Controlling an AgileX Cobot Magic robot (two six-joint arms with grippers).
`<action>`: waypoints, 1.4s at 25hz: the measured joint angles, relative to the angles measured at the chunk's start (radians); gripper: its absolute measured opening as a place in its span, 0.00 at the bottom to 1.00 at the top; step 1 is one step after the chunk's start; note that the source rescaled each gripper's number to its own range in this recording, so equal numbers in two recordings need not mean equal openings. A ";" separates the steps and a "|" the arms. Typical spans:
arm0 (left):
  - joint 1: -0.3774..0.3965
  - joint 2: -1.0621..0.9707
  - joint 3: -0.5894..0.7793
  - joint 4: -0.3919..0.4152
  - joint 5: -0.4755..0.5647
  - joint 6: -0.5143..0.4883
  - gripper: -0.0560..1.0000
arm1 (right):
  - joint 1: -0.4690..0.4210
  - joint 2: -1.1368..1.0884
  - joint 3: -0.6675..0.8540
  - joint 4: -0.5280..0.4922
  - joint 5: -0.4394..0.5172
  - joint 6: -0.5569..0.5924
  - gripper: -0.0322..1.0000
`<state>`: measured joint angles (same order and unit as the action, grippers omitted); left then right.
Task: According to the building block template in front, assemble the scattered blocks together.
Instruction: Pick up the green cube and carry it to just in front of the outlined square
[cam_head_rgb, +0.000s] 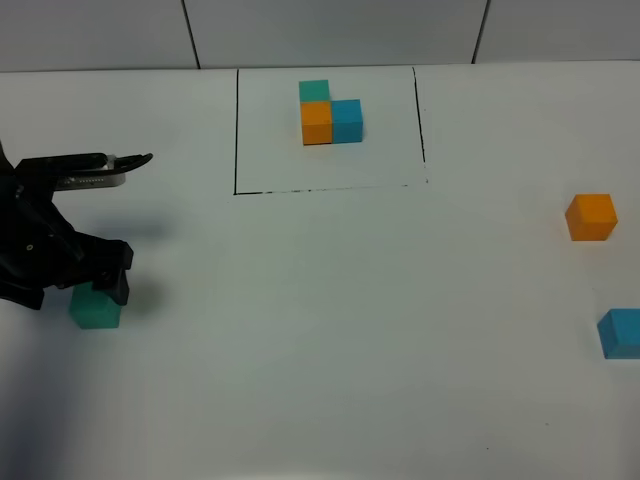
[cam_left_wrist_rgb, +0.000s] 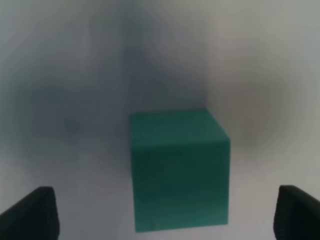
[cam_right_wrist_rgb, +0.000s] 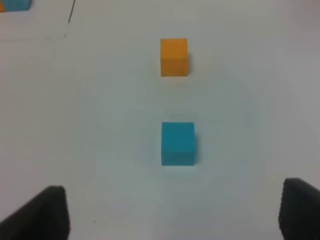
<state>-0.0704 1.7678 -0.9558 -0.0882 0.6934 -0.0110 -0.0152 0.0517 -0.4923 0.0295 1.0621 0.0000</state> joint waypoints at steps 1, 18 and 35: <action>0.000 0.010 0.000 0.000 -0.008 -0.001 0.92 | 0.000 0.000 0.000 0.000 0.000 0.000 0.73; 0.000 0.090 0.004 -0.023 -0.062 -0.028 0.63 | 0.000 0.000 0.000 0.002 0.000 0.000 0.73; -0.131 0.094 -0.192 -0.023 -0.016 0.109 0.06 | 0.000 0.000 0.000 0.005 0.000 0.000 0.73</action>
<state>-0.2009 1.8617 -1.1479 -0.1116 0.6773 0.0978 -0.0152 0.0517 -0.4923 0.0345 1.0621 0.0000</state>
